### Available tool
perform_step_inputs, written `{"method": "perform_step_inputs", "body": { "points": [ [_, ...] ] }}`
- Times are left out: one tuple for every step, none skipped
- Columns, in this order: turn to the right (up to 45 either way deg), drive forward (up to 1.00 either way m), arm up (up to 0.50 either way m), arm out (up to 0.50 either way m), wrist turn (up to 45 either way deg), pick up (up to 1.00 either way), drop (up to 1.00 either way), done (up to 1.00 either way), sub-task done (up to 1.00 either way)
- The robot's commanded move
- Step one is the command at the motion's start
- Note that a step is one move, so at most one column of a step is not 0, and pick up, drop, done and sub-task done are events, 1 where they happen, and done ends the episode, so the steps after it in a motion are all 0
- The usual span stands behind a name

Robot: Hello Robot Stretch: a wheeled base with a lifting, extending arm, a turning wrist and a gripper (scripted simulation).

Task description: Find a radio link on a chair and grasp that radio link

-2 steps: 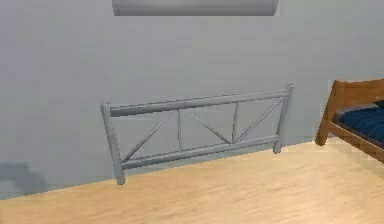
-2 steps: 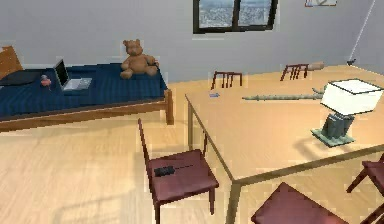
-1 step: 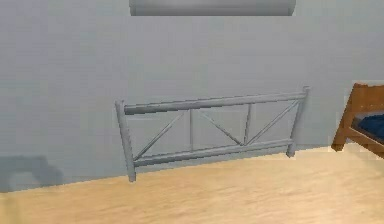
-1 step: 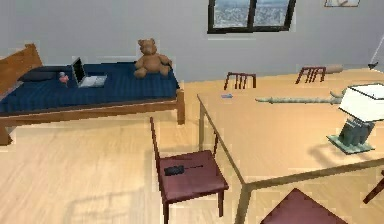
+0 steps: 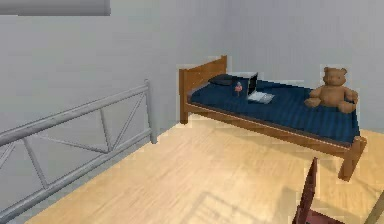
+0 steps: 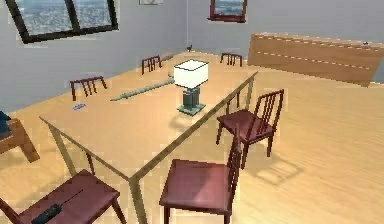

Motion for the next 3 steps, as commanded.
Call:
{"method": "perform_step_inputs", "body": {
  "points": [
    [15.0,0.00,0.00,0.00,0.0,0.00,0.00,0.00,0.00],
    [0.0,0.70,0.00,0.00,0.0,0.00,0.00,0.00,0.00],
    [18.0,0.00,0.00,0.00,0.0,0.00,0.00,0.00,0.00]
  ]
}}
